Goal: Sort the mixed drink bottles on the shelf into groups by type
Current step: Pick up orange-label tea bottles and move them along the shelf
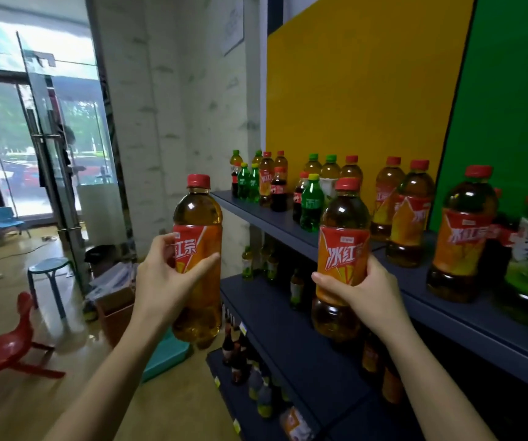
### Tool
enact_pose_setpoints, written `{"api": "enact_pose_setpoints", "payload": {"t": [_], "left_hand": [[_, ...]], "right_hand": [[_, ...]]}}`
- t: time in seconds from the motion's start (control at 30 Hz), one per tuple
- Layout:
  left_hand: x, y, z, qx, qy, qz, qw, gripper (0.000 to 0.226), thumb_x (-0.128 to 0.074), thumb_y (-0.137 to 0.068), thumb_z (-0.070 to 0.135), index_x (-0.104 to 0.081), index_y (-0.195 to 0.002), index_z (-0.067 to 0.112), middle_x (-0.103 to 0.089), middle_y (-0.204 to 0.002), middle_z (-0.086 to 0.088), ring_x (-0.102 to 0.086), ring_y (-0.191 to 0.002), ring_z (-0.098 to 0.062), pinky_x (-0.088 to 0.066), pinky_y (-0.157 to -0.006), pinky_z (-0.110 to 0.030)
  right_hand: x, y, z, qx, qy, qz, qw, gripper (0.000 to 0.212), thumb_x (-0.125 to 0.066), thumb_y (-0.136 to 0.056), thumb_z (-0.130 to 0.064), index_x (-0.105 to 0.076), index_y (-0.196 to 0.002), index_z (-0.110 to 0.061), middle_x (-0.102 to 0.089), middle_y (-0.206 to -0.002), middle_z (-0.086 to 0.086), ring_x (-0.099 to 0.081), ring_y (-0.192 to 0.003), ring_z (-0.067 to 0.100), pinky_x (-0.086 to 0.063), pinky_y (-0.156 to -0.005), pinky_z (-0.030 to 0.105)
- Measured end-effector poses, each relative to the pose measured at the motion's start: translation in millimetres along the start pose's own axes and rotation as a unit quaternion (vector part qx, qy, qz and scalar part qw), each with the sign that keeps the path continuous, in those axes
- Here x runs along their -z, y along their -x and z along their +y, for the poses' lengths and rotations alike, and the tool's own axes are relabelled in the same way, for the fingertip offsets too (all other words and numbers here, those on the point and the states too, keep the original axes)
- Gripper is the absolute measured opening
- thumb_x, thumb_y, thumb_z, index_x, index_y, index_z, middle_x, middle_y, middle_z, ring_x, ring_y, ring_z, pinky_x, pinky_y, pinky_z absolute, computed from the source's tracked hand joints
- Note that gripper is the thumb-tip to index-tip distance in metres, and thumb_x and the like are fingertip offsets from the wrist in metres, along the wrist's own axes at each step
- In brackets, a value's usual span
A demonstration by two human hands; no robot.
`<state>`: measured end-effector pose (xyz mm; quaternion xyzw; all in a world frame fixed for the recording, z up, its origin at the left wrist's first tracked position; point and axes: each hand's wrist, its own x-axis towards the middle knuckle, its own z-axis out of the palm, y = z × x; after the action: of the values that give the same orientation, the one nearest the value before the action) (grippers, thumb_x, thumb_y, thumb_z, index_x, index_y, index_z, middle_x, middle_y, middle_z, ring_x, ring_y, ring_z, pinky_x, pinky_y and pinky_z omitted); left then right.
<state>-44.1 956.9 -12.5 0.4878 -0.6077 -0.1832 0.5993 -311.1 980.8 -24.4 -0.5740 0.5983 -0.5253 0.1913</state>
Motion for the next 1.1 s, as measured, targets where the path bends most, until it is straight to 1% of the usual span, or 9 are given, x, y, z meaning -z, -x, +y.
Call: {"api": "enact_pose_setpoints", "payload": {"t": [0.1, 0.27, 0.33, 0.43, 0.5, 0.6, 0.77, 0.93, 1.1], "left_hand": [[-25.8, -49.1, -26.9, -0.010, 0.016, -0.009, 1.000, 0.070, -0.076, -0.064, 0.041, -0.042, -0.123, 0.026, -0.053, -0.113, 0.005, -0.054, -0.102, -0.013, -0.047, -0.084, -0.032], [-79.2, -135.5, -51.9, -0.023, 0.044, -0.030, 0.998, 0.063, -0.077, -0.067, 0.035, -0.044, -0.120, 0.023, -0.053, -0.104, 0.008, -0.052, -0.088, 0.000, -0.040, -0.071, -0.016], [-100.7, -167.5, -62.8, -0.035, 0.058, -0.044, 0.997, 0.064, -0.078, -0.066, 0.039, -0.045, -0.119, 0.024, -0.056, -0.107, 0.006, -0.055, -0.092, -0.003, -0.044, -0.075, -0.019], [-129.7, -205.1, -74.3, -0.039, 0.083, -0.067, 0.994, 0.065, -0.078, -0.066, 0.039, -0.046, -0.120, 0.022, -0.060, -0.109, 0.004, -0.059, -0.098, -0.008, -0.050, -0.083, -0.029], [-147.5, -227.3, -81.1, -0.051, 0.101, -0.084, 0.990, 0.061, -0.078, -0.066, 0.037, -0.047, -0.116, 0.023, -0.061, -0.104, 0.009, -0.059, -0.094, -0.001, -0.051, -0.080, -0.024], [-172.9, -259.0, -96.6, -0.068, 0.134, -0.118, 0.982, 0.063, -0.077, -0.062, 0.041, -0.049, -0.114, 0.022, -0.062, -0.103, 0.010, -0.060, -0.093, 0.000, -0.051, -0.077, -0.019], [-216.2, -306.6, -125.4, -0.088, 0.188, -0.193, 0.959, 0.064, -0.078, -0.063, 0.035, -0.049, -0.117, 0.018, -0.064, -0.102, 0.007, -0.063, -0.089, 0.001, -0.053, -0.073, -0.015], [-254.3, -339.7, -141.7, -0.113, 0.240, -0.280, 0.923, 0.063, -0.079, -0.055, 0.038, -0.052, -0.109, 0.019, -0.065, -0.096, 0.010, -0.064, -0.085, 0.004, -0.051, -0.070, -0.011], [-281.0, -356.5, -160.6, -0.124, 0.283, -0.343, 0.887, 0.069, -0.077, -0.055, 0.037, -0.050, -0.115, 0.016, -0.064, -0.101, 0.009, -0.064, -0.088, 0.004, -0.053, -0.075, -0.014]], "right_hand": [[-26.4, -44.6, 10.7, 0.009, 0.013, 0.020, 1.000, 0.066, -0.079, -0.054, -0.055, -0.052, -0.108, -0.030, -0.064, -0.102, -0.008, -0.061, -0.094, 0.013, -0.052, -0.087, 0.039], [-51.8, -128.2, 14.8, 0.015, 0.042, 0.054, 0.998, 0.073, -0.076, -0.054, -0.059, -0.050, -0.114, -0.028, -0.061, -0.106, -0.007, -0.059, -0.097, 0.015, -0.051, -0.090, 0.040], [-58.7, -156.6, 16.5, 0.015, 0.047, 0.074, 0.996, 0.078, -0.075, -0.053, -0.060, -0.050, -0.119, -0.026, -0.062, -0.108, -0.006, -0.059, -0.099, 0.016, -0.049, -0.092, 0.041], [-66.8, -188.1, 21.1, 0.010, 0.047, 0.094, 0.994, 0.068, -0.076, -0.054, -0.058, -0.052, -0.110, -0.028, -0.062, -0.100, -0.009, -0.059, -0.093, 0.011, -0.050, -0.090, 0.036], [-71.7, -205.9, 25.1, 0.013, 0.056, 0.110, 0.992, 0.062, -0.076, -0.054, -0.057, -0.049, -0.104, -0.033, -0.060, -0.093, -0.015, -0.059, -0.088, 0.007, -0.049, -0.087, 0.033], [-80.6, -226.5, 31.3, 0.011, 0.080, 0.147, 0.986, 0.069, -0.070, -0.047, -0.066, -0.048, -0.104, -0.035, -0.060, -0.093, -0.016, -0.060, -0.091, 0.009, -0.049, -0.087, 0.033], [-98.0, -244.1, 40.6, -0.011, 0.102, 0.229, 0.968, 0.074, -0.069, -0.044, -0.065, -0.050, -0.108, -0.033, -0.061, -0.096, -0.017, -0.059, -0.091, 0.005, -0.047, -0.085, 0.029], [-119.1, -254.0, 38.1, -0.063, 0.127, 0.308, 0.941, 0.060, -0.069, -0.043, -0.066, -0.048, -0.094, -0.043, -0.062, -0.093, -0.019, -0.058, -0.089, 0.001, -0.049, -0.084, 0.031], [-134.5, -252.4, 39.4, -0.102, 0.162, 0.399, 0.896, 0.059, -0.068, -0.040, -0.066, -0.049, -0.091, -0.042, -0.063, -0.089, -0.019, -0.058, -0.086, 0.001, -0.050, -0.080, 0.030]]}}
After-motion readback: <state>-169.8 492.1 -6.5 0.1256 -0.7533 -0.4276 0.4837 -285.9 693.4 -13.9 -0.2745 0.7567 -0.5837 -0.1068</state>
